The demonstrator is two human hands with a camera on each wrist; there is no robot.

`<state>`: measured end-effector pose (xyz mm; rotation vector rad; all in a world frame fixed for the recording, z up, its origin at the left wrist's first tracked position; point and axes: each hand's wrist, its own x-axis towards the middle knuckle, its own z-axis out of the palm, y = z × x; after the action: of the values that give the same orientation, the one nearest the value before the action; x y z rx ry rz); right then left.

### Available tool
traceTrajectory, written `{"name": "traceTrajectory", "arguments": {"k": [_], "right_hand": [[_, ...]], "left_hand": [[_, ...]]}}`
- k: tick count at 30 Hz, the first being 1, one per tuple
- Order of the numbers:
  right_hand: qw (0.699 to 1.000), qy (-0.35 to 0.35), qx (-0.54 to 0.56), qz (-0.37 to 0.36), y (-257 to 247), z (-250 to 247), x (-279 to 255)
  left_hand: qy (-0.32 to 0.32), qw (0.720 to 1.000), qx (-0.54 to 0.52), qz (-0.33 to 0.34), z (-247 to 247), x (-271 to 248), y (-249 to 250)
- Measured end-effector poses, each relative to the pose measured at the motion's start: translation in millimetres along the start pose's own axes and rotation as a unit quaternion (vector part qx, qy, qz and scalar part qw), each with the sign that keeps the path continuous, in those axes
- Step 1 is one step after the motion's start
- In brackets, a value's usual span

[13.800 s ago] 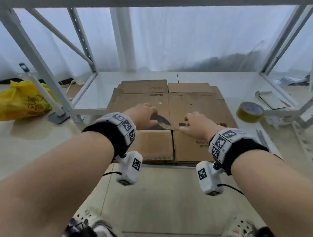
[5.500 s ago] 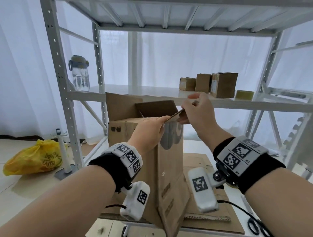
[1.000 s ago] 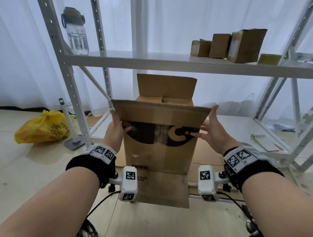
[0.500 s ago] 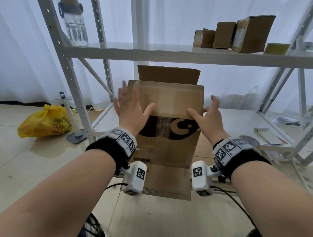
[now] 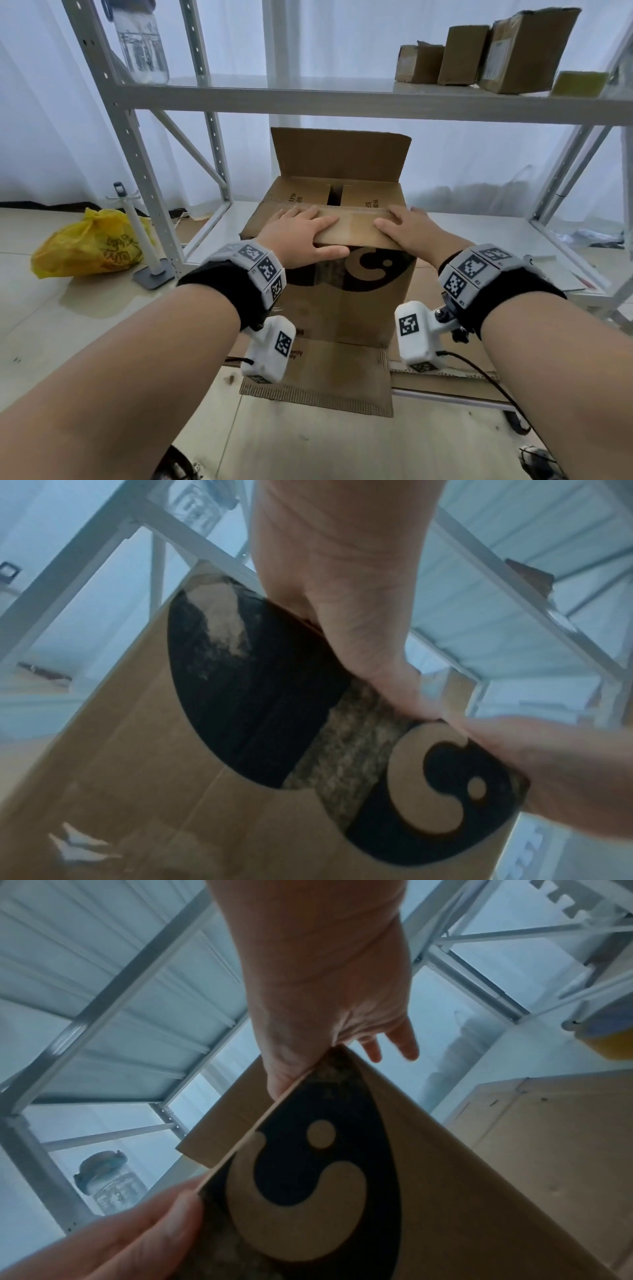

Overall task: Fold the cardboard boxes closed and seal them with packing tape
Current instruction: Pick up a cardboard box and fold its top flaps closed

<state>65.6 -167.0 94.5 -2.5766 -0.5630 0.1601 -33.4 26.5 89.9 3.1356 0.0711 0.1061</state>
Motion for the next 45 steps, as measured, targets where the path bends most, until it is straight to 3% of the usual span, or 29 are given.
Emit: {"name": "traceTrajectory", "arguments": {"k": [4,7,9,12,14,25,36,41,43,45], "right_hand": [[0.997,0.026,0.068,-0.025,0.3,5.8,-4.9],[0.998,0.037,0.027,-0.036,1.8,0.3,-5.9],[0.997,0.061,-0.029,-0.046,-0.6,-5.3,-4.8],[0.986,0.097,-0.122,-0.056,-12.7,-15.4,5.3],[0.973,0.102,-0.198,-0.060,-21.9,-22.3,13.0],[0.907,0.040,-0.411,-0.083,-50.8,-45.0,45.0],[0.922,0.066,-0.366,-0.105,-55.6,-43.5,67.6],[0.967,-0.078,-0.231,-0.070,-32.8,-16.3,49.7],[0.985,-0.080,-0.148,-0.039,-16.4,-11.7,43.5],[0.993,-0.082,-0.076,-0.034,-6.8,-10.0,38.6]], "left_hand": [[0.040,0.999,-0.020,0.027,6.1,-1.8,-8.1],[0.085,0.988,-0.122,0.044,2.0,-2.9,-14.2],[0.098,0.985,-0.142,0.019,-4.6,4.4,-15.5],[0.047,0.998,-0.022,-0.040,-14.8,19.1,-13.6],[0.004,0.998,0.003,-0.064,-17.9,25.5,-8.8],[0.015,0.996,-0.050,-0.073,-15.9,43.5,-13.5],[0.036,0.996,-0.043,-0.072,-18.3,48.4,-20.8],[0.142,0.974,-0.118,-0.131,-6.9,39.8,-19.3],[0.119,0.978,-0.086,-0.148,-5.5,40.0,-21.6],[0.042,0.983,-0.063,-0.168,-5.8,40.6,-25.4]]}}
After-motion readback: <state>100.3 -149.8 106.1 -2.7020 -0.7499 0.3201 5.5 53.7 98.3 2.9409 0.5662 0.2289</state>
